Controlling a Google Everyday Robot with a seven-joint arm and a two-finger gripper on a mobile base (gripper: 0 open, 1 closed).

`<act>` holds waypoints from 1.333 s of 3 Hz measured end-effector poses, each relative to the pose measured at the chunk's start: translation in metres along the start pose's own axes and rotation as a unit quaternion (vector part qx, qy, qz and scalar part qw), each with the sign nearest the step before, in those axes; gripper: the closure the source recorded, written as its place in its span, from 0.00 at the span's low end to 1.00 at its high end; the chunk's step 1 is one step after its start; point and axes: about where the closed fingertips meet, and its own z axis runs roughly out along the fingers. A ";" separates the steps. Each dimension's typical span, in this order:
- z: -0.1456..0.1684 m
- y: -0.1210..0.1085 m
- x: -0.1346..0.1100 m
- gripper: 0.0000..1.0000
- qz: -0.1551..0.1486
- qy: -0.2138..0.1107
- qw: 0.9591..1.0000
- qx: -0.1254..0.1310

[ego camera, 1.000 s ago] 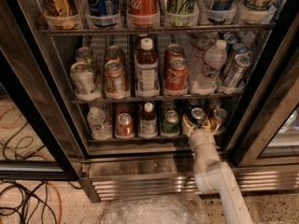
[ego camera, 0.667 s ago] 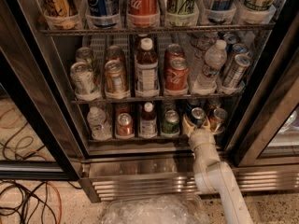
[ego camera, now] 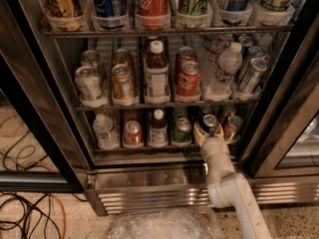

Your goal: Pick pepsi can from bottom shelf of fridge

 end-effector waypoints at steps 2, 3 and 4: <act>-0.019 0.007 -0.033 1.00 -0.018 -0.016 0.999 -0.029; -0.036 0.010 -0.044 1.00 -0.030 -0.008 0.998 -0.058; -0.053 0.020 -0.054 1.00 -0.040 0.007 0.994 -0.105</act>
Offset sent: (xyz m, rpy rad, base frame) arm -0.0395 0.0024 0.0494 -0.0651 -0.0602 0.0901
